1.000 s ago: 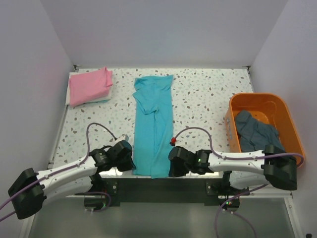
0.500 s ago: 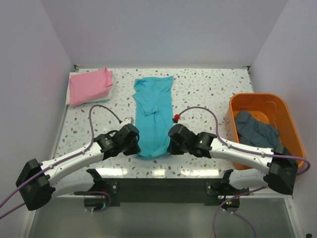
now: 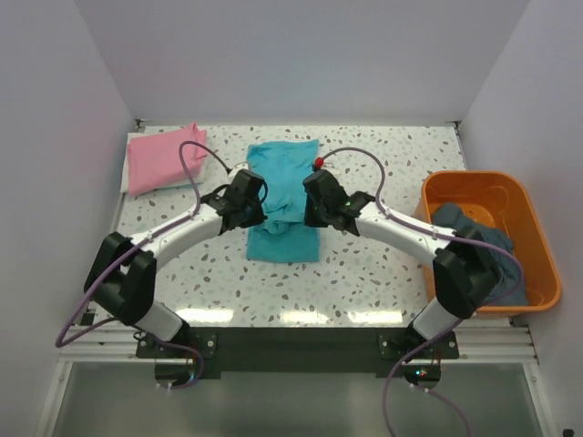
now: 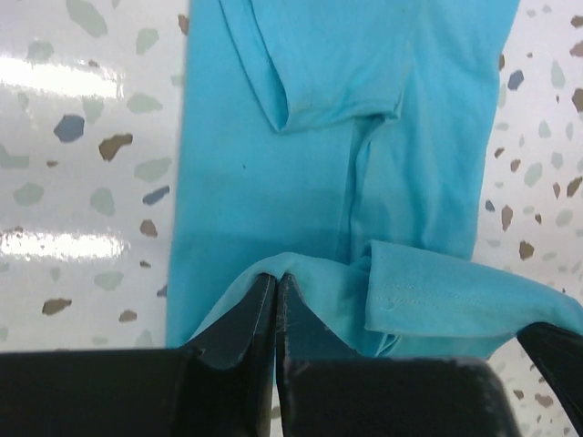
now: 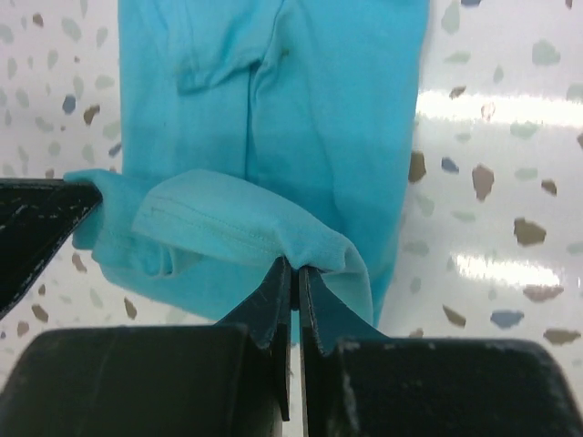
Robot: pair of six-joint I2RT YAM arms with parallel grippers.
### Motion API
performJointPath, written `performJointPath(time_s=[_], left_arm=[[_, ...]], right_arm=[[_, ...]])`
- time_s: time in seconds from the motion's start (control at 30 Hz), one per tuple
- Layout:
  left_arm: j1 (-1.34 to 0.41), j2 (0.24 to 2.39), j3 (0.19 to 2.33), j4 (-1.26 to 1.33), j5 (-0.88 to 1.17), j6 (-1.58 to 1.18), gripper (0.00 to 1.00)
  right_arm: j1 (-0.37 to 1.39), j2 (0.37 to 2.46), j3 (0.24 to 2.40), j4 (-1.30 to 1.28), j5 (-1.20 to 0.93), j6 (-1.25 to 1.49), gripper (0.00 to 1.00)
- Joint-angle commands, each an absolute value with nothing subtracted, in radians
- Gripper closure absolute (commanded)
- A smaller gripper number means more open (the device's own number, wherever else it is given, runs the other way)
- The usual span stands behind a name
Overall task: Fold and stack the t-shirts
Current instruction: Fold the tshirt
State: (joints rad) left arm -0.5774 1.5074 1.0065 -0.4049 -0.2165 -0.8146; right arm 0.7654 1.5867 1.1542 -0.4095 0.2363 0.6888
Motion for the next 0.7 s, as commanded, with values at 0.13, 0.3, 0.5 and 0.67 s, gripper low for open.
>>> performJointPath(time_s=[0.13,0.3,0.5,0.67], left_arm=[[-0.486,1.632,1.126,-0.353,-0.252,-0.755,1.00],[-0.439,1.696,1.158,-0.318,-0.221,-0.730,0.98],[-0.414,1.755,1.195,-0.282,-0.157,-0.698,0.42],[-0.413,1.671,1.175,-0.287,-0.143,-0.693,0.03]], right_arm=[[0.670,1.759,1.313,-0.359,0.164,0.617,1.00],[0.635,1.831,1.364,-0.364,0.146,0.604,1.00],[0.592,1.916,1.449,-0.394,0.097,0.572,0.58],[0.588,1.873,1.445,-0.394,0.058,0.535,0.25]])
